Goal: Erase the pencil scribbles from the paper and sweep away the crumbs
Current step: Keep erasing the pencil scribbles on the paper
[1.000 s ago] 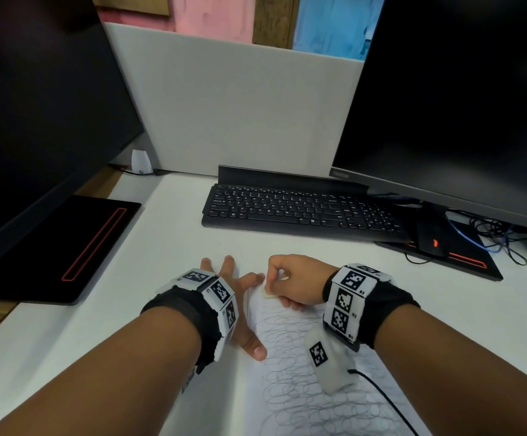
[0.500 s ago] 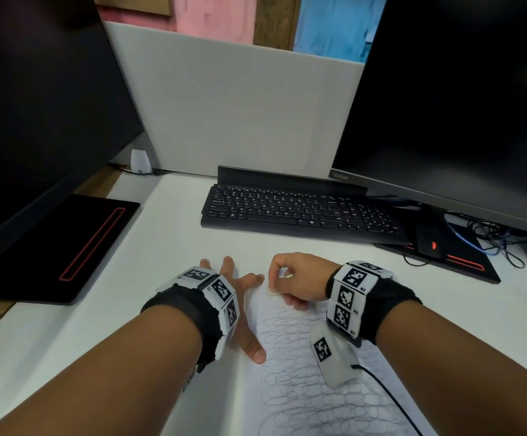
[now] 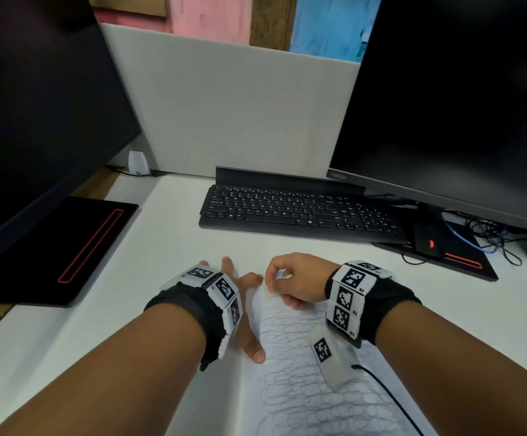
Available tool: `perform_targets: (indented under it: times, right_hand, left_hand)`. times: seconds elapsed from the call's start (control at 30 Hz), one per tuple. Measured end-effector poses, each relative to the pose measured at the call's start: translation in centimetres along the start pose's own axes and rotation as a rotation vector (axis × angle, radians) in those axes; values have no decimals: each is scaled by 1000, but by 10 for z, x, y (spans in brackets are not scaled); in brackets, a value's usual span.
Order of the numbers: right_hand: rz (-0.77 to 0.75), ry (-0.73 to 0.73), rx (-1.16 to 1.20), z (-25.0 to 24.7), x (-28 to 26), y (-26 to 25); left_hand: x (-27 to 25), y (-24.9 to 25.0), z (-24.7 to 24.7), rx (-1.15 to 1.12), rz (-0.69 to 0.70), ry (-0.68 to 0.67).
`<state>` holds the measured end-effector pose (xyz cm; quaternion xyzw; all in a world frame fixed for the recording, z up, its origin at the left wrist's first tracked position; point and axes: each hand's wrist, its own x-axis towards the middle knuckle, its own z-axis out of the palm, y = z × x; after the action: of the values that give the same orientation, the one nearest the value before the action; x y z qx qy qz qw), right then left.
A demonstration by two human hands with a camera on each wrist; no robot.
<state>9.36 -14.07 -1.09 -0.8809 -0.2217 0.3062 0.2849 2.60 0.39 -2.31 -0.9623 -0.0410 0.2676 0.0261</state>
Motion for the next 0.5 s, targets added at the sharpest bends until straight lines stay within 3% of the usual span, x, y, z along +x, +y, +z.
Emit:
perform_targets:
  times: [0.13, 0.27, 0.37, 0.5]
  right_hand:
    - [0, -105, -17, 0, 0, -1]
    - [-8, -11, -29, -3, 1, 1]
    - [-13, -118, -63, -2, -1, -2]
    - [-14, 8, -92, -6, 1, 2]
  left_hand:
    - [-2, 0, -1, -10, -9, -4]
    - [-1, -1, 0, -14, -11, 1]
    - [0, -1, -1, -12, -9, -4]
    - [0, -1, 0, -13, -10, -2]
